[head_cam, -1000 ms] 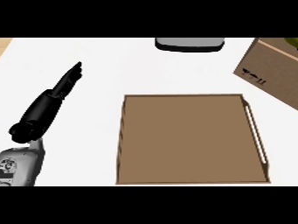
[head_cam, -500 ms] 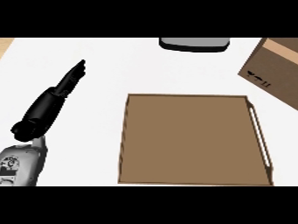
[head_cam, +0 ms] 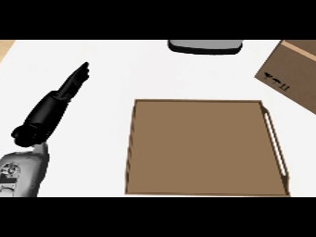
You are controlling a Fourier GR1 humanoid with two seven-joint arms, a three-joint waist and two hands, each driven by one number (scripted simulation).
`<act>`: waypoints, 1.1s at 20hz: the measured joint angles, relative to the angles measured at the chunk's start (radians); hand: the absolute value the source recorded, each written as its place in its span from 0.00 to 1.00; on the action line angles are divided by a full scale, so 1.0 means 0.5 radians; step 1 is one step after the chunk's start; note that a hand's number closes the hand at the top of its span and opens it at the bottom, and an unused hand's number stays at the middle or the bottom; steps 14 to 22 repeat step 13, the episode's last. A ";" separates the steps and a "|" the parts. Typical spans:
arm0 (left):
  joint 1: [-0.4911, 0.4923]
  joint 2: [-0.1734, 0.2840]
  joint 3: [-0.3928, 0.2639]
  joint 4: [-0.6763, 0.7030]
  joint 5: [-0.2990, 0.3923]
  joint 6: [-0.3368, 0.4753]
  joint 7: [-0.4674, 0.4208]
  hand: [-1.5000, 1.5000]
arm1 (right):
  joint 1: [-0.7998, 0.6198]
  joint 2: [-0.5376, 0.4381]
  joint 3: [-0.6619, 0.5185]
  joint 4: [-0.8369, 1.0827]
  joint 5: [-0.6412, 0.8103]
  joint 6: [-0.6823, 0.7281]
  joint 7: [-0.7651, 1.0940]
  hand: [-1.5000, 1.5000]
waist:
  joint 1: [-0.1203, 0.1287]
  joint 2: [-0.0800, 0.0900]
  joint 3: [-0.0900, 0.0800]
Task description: Pick the pear from the tray and place it in the cardboard box
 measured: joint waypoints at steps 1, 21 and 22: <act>0.001 -0.001 -0.005 0.004 -0.004 -0.001 -0.003 0.50 | -0.022 0.006 -0.074 0.020 -0.072 0.001 -0.026 0.00 | -0.001 0.000 0.002; 0.016 -0.012 -0.019 -0.012 -0.010 0.001 -0.024 0.50 | -0.103 -0.137 -0.958 0.425 -0.930 0.158 0.263 0.00 | 0.011 0.015 0.007; 0.016 -0.012 -0.019 -0.012 -0.010 0.001 -0.024 0.50 | -0.103 -0.137 -0.958 0.425 -0.930 0.158 0.263 0.00 | 0.011 0.015 0.007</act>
